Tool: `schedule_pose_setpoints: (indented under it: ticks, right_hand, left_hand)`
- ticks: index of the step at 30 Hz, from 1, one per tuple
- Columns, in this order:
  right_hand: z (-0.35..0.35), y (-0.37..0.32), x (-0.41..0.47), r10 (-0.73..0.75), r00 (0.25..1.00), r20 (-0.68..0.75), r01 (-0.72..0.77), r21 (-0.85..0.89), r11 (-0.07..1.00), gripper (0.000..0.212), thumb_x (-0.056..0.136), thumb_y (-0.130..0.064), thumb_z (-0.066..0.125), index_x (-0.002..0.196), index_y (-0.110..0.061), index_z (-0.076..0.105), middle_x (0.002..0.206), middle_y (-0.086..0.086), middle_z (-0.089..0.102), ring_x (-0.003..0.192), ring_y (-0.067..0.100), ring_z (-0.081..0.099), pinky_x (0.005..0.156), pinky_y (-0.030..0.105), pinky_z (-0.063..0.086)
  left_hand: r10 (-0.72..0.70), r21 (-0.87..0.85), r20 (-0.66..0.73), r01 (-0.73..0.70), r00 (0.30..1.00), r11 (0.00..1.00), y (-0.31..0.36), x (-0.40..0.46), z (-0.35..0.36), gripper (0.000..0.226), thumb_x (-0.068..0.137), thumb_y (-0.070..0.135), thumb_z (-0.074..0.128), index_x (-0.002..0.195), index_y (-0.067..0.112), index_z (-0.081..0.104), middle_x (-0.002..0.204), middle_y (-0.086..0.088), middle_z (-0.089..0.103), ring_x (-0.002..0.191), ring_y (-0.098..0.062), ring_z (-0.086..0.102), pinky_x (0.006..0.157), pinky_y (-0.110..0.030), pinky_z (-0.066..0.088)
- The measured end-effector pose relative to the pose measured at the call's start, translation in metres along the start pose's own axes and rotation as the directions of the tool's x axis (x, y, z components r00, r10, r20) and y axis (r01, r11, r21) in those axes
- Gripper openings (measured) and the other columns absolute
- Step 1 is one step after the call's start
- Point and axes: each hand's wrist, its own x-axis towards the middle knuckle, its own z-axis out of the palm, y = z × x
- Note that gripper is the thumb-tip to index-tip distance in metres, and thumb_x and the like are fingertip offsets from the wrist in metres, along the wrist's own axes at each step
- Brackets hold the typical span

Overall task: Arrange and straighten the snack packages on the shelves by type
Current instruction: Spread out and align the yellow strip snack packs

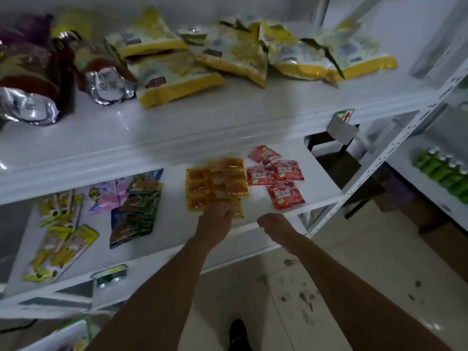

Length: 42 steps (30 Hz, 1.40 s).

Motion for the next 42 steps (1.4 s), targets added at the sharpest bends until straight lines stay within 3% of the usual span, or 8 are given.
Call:
schedule_pose_setpoints:
  ticks: [6,11,15,20,26,29,35,42]
  right_hand:
    - [0.007,-0.01,0.062,0.019,1.0,0.012,-0.019,-0.012,1.0,0.013,0.101,-0.015,0.06,0.104,-0.01,0.071,0.096,0.004,0.065,0.088,0.019,0.06,0.075,0.03,0.044]
    - [0.008,-0.001,0.125,-0.037,0.999,-0.006,0.037,-0.049,0.998,0.004,0.098,-0.026,0.061,0.1,-0.029,0.061,0.099,-0.011,0.047,0.087,0.01,0.05,0.071,0.024,0.037]
    - [0.007,-0.005,0.165,-0.051,0.998,-0.047,0.053,0.052,0.997,0.03,0.097,-0.012,0.06,0.072,-0.019,0.047,0.071,-0.002,0.043,0.057,0.012,0.043,0.06,0.032,0.034]
    - [0.018,-0.006,0.191,-0.175,0.983,-0.046,0.179,0.093,0.979,0.016,0.093,-0.014,0.067,0.091,0.0,0.074,0.07,0.004,0.058,0.063,0.018,0.051,0.061,0.033,0.034]
    - [0.03,-0.007,0.206,-0.19,0.975,-0.115,0.202,0.103,0.974,0.032,0.08,-0.035,0.074,0.07,-0.005,0.07,0.058,0.001,0.051,0.054,0.017,0.045,0.056,0.034,0.031]
    - [0.039,-0.01,0.21,-0.142,0.978,-0.15,0.177,0.258,0.95,0.035,0.078,-0.039,0.084,0.07,-0.008,0.07,0.066,0.007,0.058,0.062,0.019,0.053,0.06,0.034,0.037]
    - [0.046,-0.008,0.226,-0.028,0.999,-0.043,0.047,0.544,0.838,0.042,0.08,-0.037,0.087,0.1,-0.002,0.075,0.077,0.011,0.067,0.049,0.017,0.054,0.044,0.025,0.039]
    - [0.06,0.011,0.219,-0.325,0.943,-0.078,0.3,0.623,0.722,0.021,0.097,-0.021,0.073,0.108,-0.004,0.078,0.102,0.014,0.08,0.092,0.03,0.076,0.083,0.044,0.061]
  left_hand:
    - [-0.146,-0.167,-0.021,0.14,0.989,0.976,0.001,0.038,0.022,0.019,0.102,0.015,0.056,0.085,0.011,0.064,0.085,-0.005,0.065,0.082,-0.026,0.061,0.064,-0.03,0.042]
    - [-0.272,-0.293,-0.184,0.211,0.945,0.933,-0.009,0.086,0.037,0.01,0.104,0.015,0.056,0.107,0.015,0.066,0.092,0.006,0.061,0.083,-0.013,0.06,0.06,-0.017,0.047]
    - [-0.189,-0.221,-0.294,0.125,0.937,0.967,-0.034,0.116,0.063,0.018,0.104,0.022,0.057,0.117,0.017,0.068,0.107,0.002,0.065,0.1,-0.02,0.063,0.087,-0.038,0.054]
    - [-0.088,-0.111,-0.478,0.039,0.874,0.993,-0.065,0.123,0.095,0.031,0.102,0.025,0.058,0.131,0.015,0.063,0.126,-0.006,0.063,0.116,-0.027,0.057,0.1,-0.046,0.05]
    - [-0.048,-0.093,-0.513,-0.001,0.857,0.996,-0.069,0.127,0.099,0.048,0.103,0.03,0.062,0.146,0.01,0.055,0.131,-0.009,0.06,0.116,-0.014,0.057,0.1,-0.03,0.045]
    - [-0.058,-0.209,-0.559,-0.073,0.827,0.975,-0.07,0.121,0.095,0.037,0.101,0.014,0.067,0.138,0.008,0.063,0.115,-0.009,0.065,0.087,0.011,0.062,0.072,-0.002,0.042]
    - [0.214,0.027,-0.686,-0.269,0.695,0.963,-0.086,0.119,0.109,0.022,0.097,0.023,0.071,0.117,0.014,0.075,0.111,0.0,0.072,0.103,-0.019,0.063,0.09,-0.022,0.048]
    - [0.017,-0.261,-0.738,-0.309,0.675,0.915,-0.081,0.11,0.103,0.021,0.103,0.027,0.065,0.122,0.02,0.062,0.089,0.009,0.071,0.08,-0.008,0.068,0.07,-0.02,0.053]
